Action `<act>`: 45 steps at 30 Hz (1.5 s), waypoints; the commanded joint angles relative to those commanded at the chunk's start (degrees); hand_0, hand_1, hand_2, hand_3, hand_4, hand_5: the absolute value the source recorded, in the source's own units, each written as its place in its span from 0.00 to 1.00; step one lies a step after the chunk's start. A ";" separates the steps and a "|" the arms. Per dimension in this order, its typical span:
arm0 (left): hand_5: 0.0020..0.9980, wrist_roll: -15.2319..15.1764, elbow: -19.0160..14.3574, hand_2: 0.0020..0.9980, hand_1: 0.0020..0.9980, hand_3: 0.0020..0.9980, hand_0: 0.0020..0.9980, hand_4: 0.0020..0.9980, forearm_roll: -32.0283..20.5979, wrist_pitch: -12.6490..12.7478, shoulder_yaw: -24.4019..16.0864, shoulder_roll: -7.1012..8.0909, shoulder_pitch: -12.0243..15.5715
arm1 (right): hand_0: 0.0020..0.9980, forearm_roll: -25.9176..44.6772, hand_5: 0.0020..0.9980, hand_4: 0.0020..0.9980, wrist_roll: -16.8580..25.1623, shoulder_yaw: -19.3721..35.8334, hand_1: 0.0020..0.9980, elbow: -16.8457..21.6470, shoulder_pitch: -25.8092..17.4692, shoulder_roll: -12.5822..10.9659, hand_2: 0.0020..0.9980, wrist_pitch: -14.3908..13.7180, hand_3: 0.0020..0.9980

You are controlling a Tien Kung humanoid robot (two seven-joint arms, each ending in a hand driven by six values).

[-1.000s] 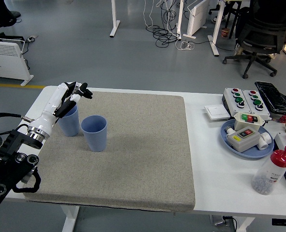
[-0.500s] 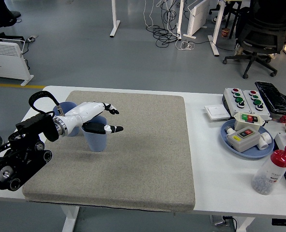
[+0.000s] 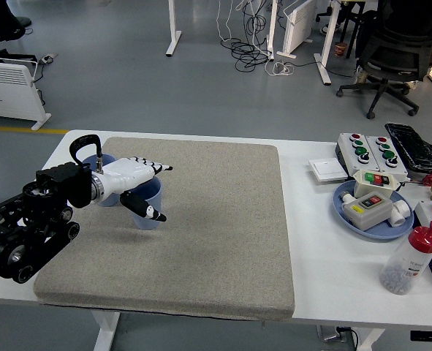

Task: Push cup pick cup insert cup

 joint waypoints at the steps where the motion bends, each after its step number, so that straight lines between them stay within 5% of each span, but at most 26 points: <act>1: 0.42 0.13 -0.01 0.94 0.85 0.99 0.72 0.92 0.36 -0.20 -0.12 0.06 0.03 | 0.74 0.00 0.47 0.07 0.00 0.00 0.66 0.00 0.00 0.00 0.66 0.00 0.56; 6: 0.42 0.39 -0.62 0.94 0.85 0.99 0.72 0.92 1.44 -0.94 -0.76 0.51 0.19 | 0.74 -0.11 0.47 0.07 -0.02 0.06 0.66 -0.02 -0.03 -0.03 0.66 0.01 0.56; 7: 0.32 0.37 -0.66 0.81 0.70 0.90 0.53 0.85 1.59 -0.99 -0.80 0.51 0.19 | 0.74 -0.18 0.47 0.07 -0.03 0.10 0.66 -0.03 -0.02 -0.04 0.66 0.01 0.56; 12: 0.32 0.14 -0.56 0.81 0.70 0.90 0.53 0.85 1.43 -0.98 -0.82 0.36 0.35 | 0.74 -0.25 0.47 0.07 -0.05 0.14 0.66 -0.05 0.01 -0.02 0.66 -0.01 0.56; 13: 0.25 0.01 -0.54 0.74 0.66 0.78 0.47 0.78 1.24 -0.79 -0.77 0.36 0.44 | 0.74 -0.18 0.47 0.07 -0.03 0.11 0.66 -0.05 0.00 -0.02 0.66 -0.01 0.56; 18: 0.25 -0.47 -0.72 0.74 0.66 0.78 0.47 0.78 1.29 -0.05 -0.63 0.31 0.81 | 0.74 -0.14 0.47 0.07 -0.03 0.10 0.66 -0.05 0.00 0.01 0.66 -0.03 0.56; 19: 0.15 -0.51 -0.75 0.68 0.60 0.69 0.40 0.68 1.42 -0.07 -0.62 0.31 0.83 | 0.74 -0.17 0.47 0.07 -0.04 0.12 0.66 -0.06 0.01 0.01 0.66 -0.03 0.56; 24: 0.15 -0.71 -1.31 0.68 0.60 0.69 0.40 0.68 2.86 -0.56 -0.86 0.50 0.91 | 0.74 -0.18 0.47 0.07 -0.05 0.12 0.66 -0.05 0.00 0.00 0.66 -0.02 0.56; 25: 0.06 -0.62 -1.45 0.64 0.56 0.61 0.40 0.59 2.91 -0.76 -0.96 0.55 0.92 | 0.74 -0.18 0.48 0.07 -0.05 0.12 0.66 -0.05 -0.01 0.00 0.66 -0.02 0.56; 28: 0.06 -0.29 -1.83 0.64 0.56 0.61 0.40 0.59 2.88 -1.38 -1.26 0.70 0.94 | 0.74 -0.19 0.48 0.07 -0.06 0.12 0.66 -0.05 -0.01 -0.01 0.66 -0.02 0.56; 39: 0.03 4.32 -10.38 0.56 0.54 0.55 0.39 0.55 -6.22 -9.13 -7.38 4.06 0.27 | 0.74 0.73 0.48 0.07 0.17 -0.33 0.66 -0.06 -0.12 -0.02 0.66 -0.05 0.56; 45: 0.04 4.57 -11.15 0.56 0.54 0.55 0.40 0.54 -8.11 -10.71 -9.09 6.52 -2.64 | 0.74 0.63 0.48 0.08 0.08 -0.26 0.66 -0.04 -0.21 -0.05 0.66 -0.04 0.56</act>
